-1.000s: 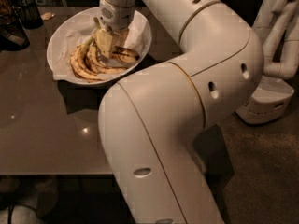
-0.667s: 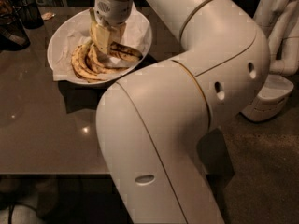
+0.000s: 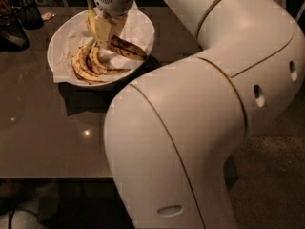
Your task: Pick banana from white bowl
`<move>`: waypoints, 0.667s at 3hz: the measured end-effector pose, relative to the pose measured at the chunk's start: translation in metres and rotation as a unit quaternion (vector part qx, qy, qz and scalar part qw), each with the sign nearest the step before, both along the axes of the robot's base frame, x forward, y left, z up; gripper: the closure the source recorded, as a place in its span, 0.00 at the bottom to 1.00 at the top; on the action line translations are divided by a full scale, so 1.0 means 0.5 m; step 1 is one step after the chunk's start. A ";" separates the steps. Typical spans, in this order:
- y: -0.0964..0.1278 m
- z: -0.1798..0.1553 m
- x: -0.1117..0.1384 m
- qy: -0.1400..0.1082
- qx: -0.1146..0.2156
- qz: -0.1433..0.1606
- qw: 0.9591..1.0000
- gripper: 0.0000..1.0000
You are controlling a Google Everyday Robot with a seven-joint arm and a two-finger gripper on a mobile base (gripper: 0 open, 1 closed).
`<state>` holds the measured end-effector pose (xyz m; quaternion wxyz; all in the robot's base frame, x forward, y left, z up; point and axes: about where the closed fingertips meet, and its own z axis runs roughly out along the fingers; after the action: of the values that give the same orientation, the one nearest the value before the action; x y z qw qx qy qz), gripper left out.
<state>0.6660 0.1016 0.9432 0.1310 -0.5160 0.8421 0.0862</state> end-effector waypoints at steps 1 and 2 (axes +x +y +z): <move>0.004 0.011 -0.018 0.007 -0.014 0.003 1.000 1.00; 0.024 0.046 -0.110 0.024 -0.052 0.039 0.998 1.00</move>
Offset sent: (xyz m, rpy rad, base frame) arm -0.0893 -0.0013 0.0311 -0.1684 0.1266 0.1119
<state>0.6108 0.1137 0.9661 0.0804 -0.5525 0.8275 0.0592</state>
